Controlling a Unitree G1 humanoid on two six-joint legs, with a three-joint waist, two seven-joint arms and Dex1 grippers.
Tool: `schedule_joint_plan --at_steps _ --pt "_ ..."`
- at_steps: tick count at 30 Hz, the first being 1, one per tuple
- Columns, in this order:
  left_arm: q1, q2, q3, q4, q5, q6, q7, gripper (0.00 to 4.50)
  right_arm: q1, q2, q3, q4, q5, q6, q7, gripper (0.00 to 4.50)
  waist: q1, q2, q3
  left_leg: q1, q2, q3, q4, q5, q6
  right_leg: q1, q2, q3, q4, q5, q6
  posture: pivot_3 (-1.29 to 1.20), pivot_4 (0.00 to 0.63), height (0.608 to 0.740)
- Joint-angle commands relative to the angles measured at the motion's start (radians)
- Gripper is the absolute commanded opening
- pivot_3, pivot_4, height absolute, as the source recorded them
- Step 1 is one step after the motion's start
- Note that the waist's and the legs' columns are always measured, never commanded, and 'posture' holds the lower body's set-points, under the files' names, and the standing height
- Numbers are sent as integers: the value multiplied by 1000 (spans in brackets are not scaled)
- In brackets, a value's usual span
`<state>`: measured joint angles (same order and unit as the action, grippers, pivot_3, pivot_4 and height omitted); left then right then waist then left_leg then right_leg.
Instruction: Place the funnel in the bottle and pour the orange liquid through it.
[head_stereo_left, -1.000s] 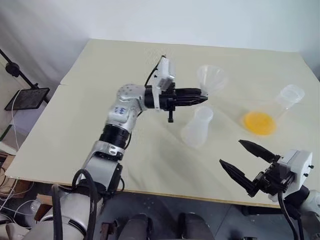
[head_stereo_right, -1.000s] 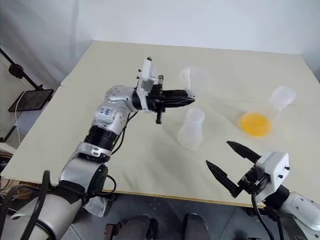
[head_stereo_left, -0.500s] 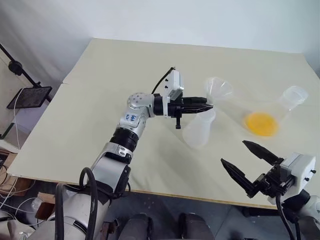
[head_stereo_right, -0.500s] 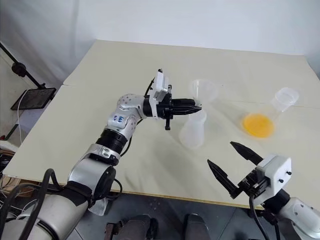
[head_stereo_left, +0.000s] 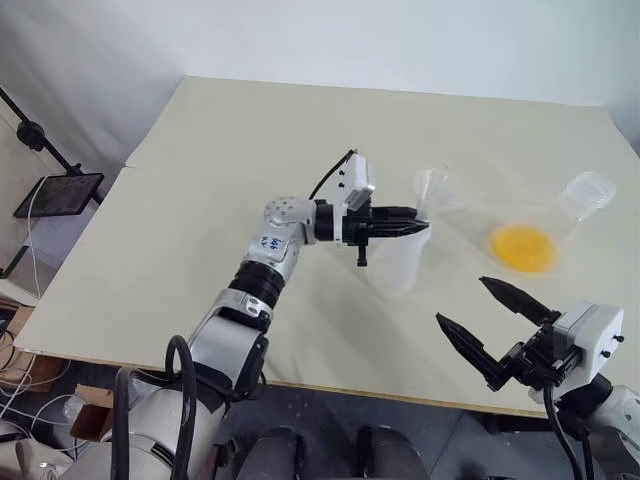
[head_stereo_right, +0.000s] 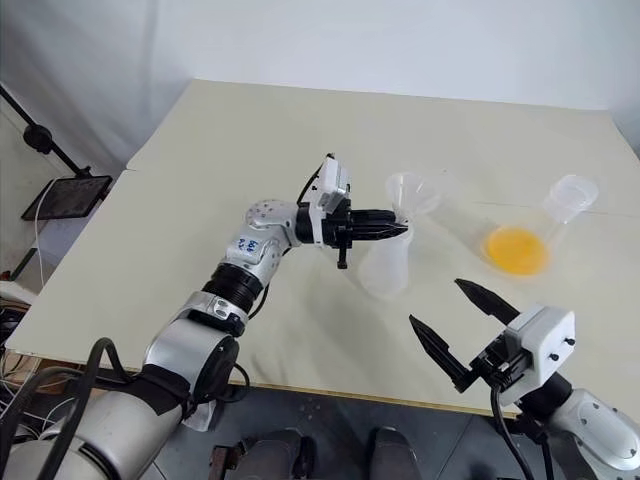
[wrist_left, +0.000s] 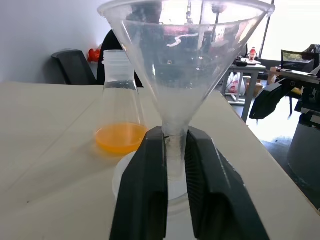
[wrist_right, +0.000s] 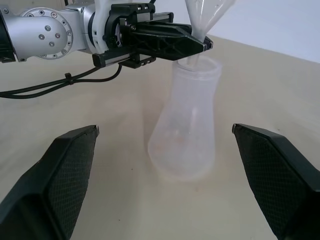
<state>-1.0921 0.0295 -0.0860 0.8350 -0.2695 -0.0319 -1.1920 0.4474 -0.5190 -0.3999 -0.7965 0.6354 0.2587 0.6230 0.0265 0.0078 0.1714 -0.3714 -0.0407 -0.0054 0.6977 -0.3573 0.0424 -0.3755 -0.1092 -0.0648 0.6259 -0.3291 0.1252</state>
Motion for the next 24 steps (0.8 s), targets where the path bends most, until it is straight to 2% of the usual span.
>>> schedule_joint_plan --at_steps 1,9,10,17,24 --pt "-1 -4 9 -4 4 -11 -3 1731 6 8 -11 -28 2 -25 -7 4500 0 0 0 0 0 0 0 0 0 0 0 0 0 0 0 0 150 740" --pt "-1 -8 16 -1 5 -11 0 4315 9 12 -13 -28 2 -27 -6 4500 0 0 0 0 0 0 0 0 0 0 0 0 0 0 0 0 150 740" --pt "0 -8 17 -3 3 -11 0 4444 10 13 -14 -29 2 -28 -4 4500 0 0 0 0 0 0 0 0 0 0 0 0 0 0 0 0 150 740" --pt "2 -6 21 -16 -5 -4 -7 4444 15 12 -16 -27 5 -29 -1 4500 0 0 0 0 0 0 0 0 0 0 0 0 0 0 0 0 150 740" --pt "26 80 70 -81 -39 2 -60 4444 29 18 -65 9 17 -43 2 4500 -2 0 0 0 0 0 0 0 0 0 0 0 0 0 0 0 150 740"
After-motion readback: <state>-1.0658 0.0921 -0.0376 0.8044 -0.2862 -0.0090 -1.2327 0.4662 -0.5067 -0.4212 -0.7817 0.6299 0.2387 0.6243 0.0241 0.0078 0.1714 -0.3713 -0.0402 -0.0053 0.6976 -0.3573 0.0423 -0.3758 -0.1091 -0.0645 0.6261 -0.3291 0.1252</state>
